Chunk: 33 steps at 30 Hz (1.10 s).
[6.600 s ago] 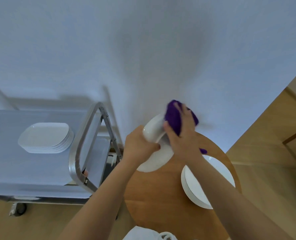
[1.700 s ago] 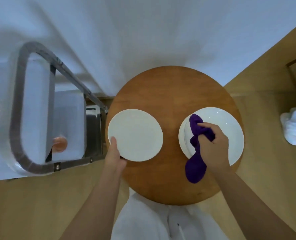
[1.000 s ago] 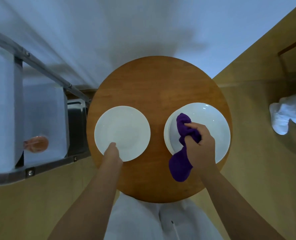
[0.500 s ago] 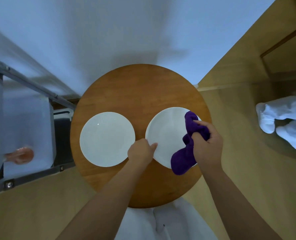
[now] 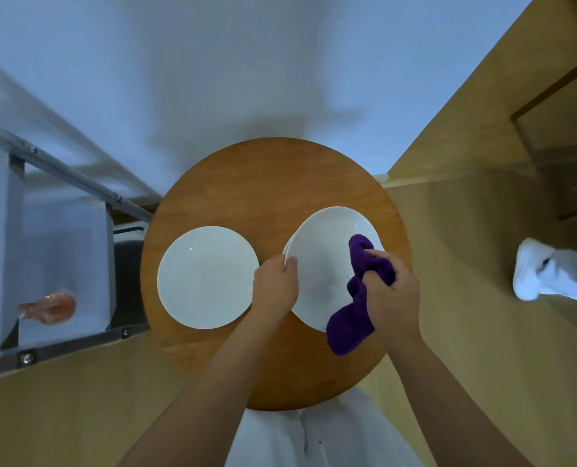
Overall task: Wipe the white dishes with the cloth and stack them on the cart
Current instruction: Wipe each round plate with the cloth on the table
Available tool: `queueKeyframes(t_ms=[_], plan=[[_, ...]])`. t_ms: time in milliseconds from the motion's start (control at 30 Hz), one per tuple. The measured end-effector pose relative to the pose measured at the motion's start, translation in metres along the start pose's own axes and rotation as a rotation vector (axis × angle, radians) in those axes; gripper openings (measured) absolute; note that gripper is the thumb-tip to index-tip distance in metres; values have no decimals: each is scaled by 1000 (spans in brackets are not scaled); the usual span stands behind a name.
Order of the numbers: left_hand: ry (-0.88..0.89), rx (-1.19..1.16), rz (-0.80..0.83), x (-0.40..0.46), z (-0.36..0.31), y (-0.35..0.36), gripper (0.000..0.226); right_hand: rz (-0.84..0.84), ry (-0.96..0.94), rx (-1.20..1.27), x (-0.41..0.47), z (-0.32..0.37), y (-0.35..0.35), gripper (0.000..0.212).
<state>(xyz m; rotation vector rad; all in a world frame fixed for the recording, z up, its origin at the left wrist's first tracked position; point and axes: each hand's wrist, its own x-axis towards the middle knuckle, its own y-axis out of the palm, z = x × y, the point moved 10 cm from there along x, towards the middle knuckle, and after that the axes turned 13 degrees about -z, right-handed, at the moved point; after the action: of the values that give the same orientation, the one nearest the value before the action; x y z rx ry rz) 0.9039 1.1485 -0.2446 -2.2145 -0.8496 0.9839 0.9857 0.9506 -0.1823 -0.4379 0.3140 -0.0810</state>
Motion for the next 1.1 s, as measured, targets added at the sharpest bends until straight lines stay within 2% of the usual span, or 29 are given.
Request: queueKeyframes(t_ms=[67, 200, 400, 467, 533, 600, 667, 700, 767, 867, 967, 1100], plan=[[-46, -219, -27, -6, 1, -2, 31, 9, 8, 10, -2, 1, 1, 33], [-71, -412, 7, -14, -5, -5, 24, 29, 19, 43, -7, 6, 3, 34], [-362, -758, 123, -36, 6, -25, 29, -104, 59, 125, -14, 18, -12, 28], [-430, -853, 110, -43, 13, -36, 24, -61, 42, 58, -15, 24, -9, 40], [-472, -901, 88, -50, 18, -48, 21, 110, -31, -154, -18, 33, 13, 59], [-476, -908, 75, -57, 21, -59, 20, 243, -186, -424, -32, 45, 37, 68], [-468, -923, 61, -63, 23, -70, 21, 148, -458, -597, -46, 71, 48, 64], [-450, -924, 52, -65, 22, -76, 22, 61, -549, -622, -53, 83, 51, 60], [-394, -892, 23, -67, 22, -88, 24, -44, -573, -610, -63, 95, 61, 55], [-315, -830, -34, -66, 22, -109, 26, -67, -557, -532, -79, 116, 86, 55], [-236, -784, -82, -63, 17, -134, 30, 13, -696, -552, -108, 140, 115, 57], [-203, -942, -86, -61, 11, -165, 46, 242, -949, -528, -164, 163, 140, 58]])
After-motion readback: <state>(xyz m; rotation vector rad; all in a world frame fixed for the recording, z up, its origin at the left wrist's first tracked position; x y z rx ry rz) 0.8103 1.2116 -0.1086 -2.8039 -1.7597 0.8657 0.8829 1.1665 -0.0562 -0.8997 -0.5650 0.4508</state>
